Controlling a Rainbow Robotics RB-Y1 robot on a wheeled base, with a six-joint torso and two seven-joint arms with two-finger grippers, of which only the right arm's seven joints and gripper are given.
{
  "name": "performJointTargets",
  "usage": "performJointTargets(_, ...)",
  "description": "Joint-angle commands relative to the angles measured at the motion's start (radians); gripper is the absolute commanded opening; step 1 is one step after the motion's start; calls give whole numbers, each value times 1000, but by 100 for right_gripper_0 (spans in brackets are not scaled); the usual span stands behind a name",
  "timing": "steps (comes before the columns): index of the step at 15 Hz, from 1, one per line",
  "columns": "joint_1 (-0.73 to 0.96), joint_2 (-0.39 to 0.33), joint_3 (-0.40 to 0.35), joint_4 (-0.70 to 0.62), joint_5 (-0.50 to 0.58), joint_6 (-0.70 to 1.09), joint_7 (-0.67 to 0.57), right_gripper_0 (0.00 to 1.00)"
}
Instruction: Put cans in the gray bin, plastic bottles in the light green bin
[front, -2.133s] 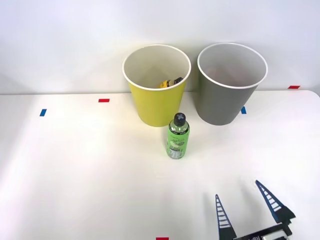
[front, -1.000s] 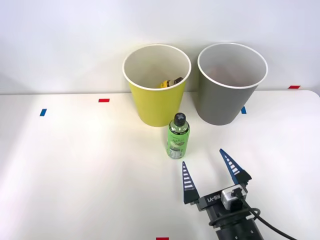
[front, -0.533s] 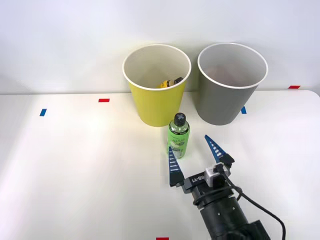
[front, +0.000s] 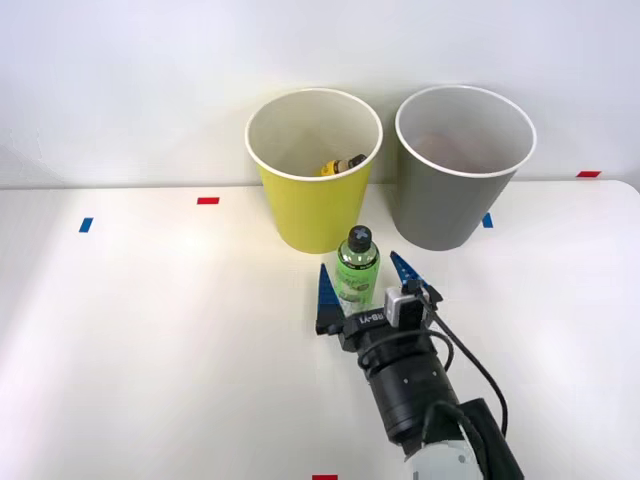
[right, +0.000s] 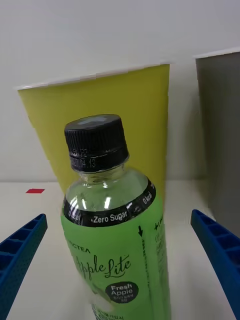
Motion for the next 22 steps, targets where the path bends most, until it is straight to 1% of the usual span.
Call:
performJointTargets(1,-23,8,2,0,-74,1,0,100)
performJointTargets(5,-49,6,2,8,-94,1,0,100)
performJointTargets(8,-103,25,1,104,-65,-19,0,100)
performJointTargets(13,-101,22,2,104,-47,-19,0,99)
performJointTargets(14,-101,20,1,104,-44,-19,0,50)
performJointTargets(15,-101,19,2,104,-42,-19,0,22)
performJointTargets(16,-101,19,2,104,-36,-19,0,10)
performJointTargets(17,-98,16,1,104,-27,-24,0,6)
performJointTargets(18,-93,16,1,104,-18,-29,0,5)
performJointTargets(22,-52,16,-4,101,42,-39,0,4)
